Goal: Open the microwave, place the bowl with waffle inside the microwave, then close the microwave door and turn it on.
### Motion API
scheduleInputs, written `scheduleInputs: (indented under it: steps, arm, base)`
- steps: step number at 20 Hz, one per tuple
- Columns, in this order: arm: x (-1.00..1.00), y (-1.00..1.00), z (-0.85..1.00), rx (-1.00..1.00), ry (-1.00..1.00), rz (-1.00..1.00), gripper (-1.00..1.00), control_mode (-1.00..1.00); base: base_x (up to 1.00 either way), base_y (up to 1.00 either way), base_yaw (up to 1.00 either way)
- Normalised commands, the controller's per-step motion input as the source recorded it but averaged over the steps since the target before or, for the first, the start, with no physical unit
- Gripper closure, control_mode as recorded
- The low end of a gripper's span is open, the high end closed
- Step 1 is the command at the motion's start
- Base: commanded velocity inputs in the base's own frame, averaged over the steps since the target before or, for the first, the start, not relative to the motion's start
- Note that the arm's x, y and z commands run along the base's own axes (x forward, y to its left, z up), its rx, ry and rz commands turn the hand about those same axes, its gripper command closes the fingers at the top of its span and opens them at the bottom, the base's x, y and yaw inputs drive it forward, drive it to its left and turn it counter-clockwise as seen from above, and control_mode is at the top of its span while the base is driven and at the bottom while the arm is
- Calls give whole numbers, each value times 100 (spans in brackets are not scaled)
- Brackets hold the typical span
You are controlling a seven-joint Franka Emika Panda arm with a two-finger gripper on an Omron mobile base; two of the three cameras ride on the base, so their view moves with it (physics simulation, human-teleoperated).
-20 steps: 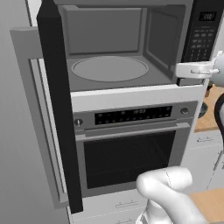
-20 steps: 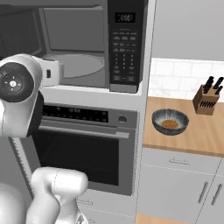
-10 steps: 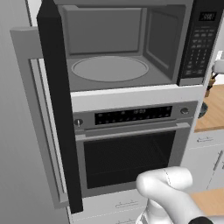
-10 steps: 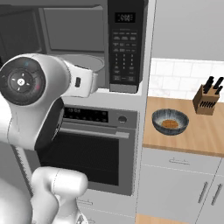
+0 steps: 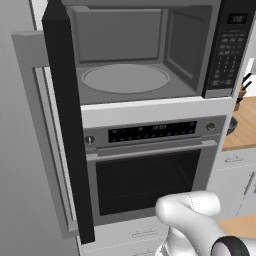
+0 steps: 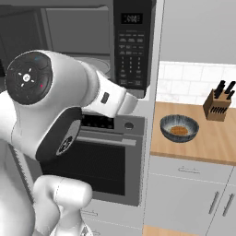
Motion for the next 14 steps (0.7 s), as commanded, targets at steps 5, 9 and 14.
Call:
scheduleInputs:
  steps: [5,9,14]
  arm:
    - [3,-99,-72,13,3,-1,-100,-100]
    - [27,-85,-84,20,4,9,-100,-100]
    - [55,-44,-48,18,16,4,-100,-100]
  base:
    - [0,0,0]
    - [0,0,0]
    - [0,0,0]
